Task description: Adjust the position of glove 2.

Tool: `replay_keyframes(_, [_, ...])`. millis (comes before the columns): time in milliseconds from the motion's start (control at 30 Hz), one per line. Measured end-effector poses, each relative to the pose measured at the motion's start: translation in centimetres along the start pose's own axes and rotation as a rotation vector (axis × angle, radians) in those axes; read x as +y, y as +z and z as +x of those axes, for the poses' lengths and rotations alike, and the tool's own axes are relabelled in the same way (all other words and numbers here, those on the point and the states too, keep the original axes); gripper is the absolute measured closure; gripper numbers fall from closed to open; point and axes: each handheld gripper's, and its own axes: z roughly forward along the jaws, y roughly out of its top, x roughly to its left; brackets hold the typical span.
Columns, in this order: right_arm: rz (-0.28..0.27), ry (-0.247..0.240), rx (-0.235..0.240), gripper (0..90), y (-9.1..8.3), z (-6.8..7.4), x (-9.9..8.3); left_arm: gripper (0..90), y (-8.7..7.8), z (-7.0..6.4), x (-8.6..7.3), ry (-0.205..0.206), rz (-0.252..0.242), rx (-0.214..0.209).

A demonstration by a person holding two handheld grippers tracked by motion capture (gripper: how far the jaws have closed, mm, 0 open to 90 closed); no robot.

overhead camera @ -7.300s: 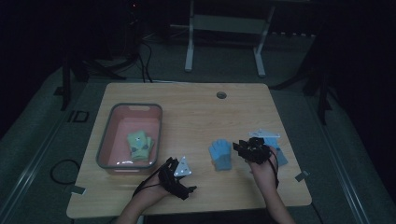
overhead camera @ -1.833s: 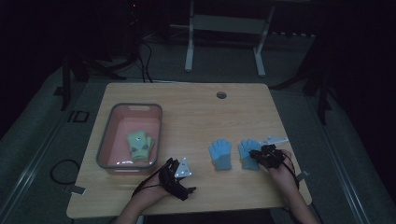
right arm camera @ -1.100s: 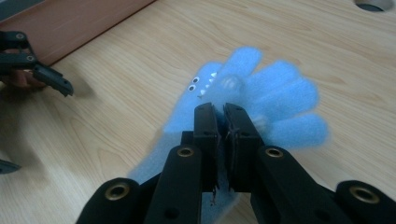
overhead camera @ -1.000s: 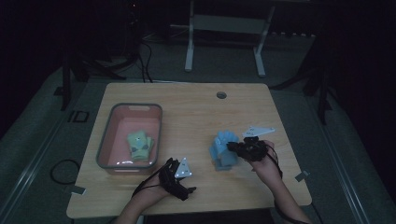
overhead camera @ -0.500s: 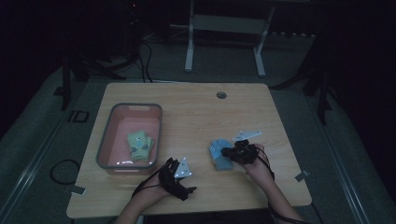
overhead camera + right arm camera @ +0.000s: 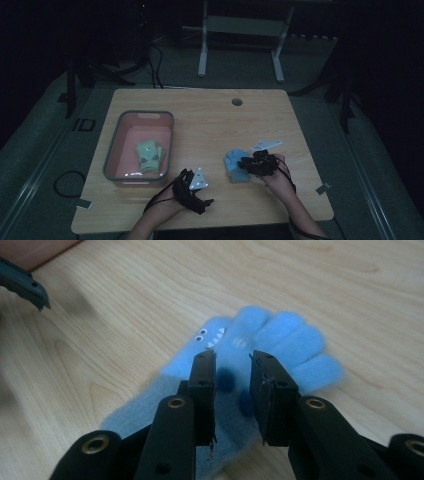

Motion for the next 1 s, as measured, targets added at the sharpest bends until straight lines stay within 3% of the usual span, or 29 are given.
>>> replay_keyframes(67, [-0.014, 0.004, -0.004, 69.0, -0.5, -0.3, 0.1, 9.0, -0.1, -0.4, 0.6, 0.003, -0.004, 0.01])
replay_keyframes(267, [-0.032, 0.007, -0.033, 60.4, -1.6, -1.3, 0.2, 11.2, 0.2, -0.7, 2.1, 0.033, -0.051, -0.011])
replay_keyframes(400, [-0.039, 0.02, -0.04, 56.6, -2.0, -2.2, 0.5, 13.8, 1.3, -0.8, 2.8, 0.099, -0.045, -0.042])
replay_keyframes(433, [-0.045, 0.023, -0.042, 54.2, -2.1, -2.4, 0.6, 14.5, 1.3, -0.8, 2.8, 0.099, -0.045, -0.042])
replay_keyframes(567, [-0.048, 0.029, -0.038, 49.8, -1.7, -3.0, 0.8, 15.1, 3.2, -1.4, 4.5, 0.157, -0.053, -0.093])
replay_keyframes(633, [-0.038, 0.037, -0.034, 49.1, -1.2, -3.2, 0.9, 21.9, 3.8, -1.8, 5.3, 0.196, -0.067, -0.11])
replay_keyframes(667, [-0.038, 0.046, -0.028, 49.1, -1.0, -3.4, 1.0, 23.5, 3.8, -1.8, 5.3, 0.196, -0.067, -0.11])
replay_keyframes(800, [-0.032, 0.058, -0.026, 47.3, -0.2, -3.7, 1.3, 23.8, 5.5, -2.0, 6.8, 0.266, -0.068, -0.099])
replay_keyframes(1000, [-0.014, 0.076, -0.025, 44.1, 1.0, -4.2, 1.9, 35.6, 6.6, -1.3, 7.6, 0.316, -0.059, -0.073])
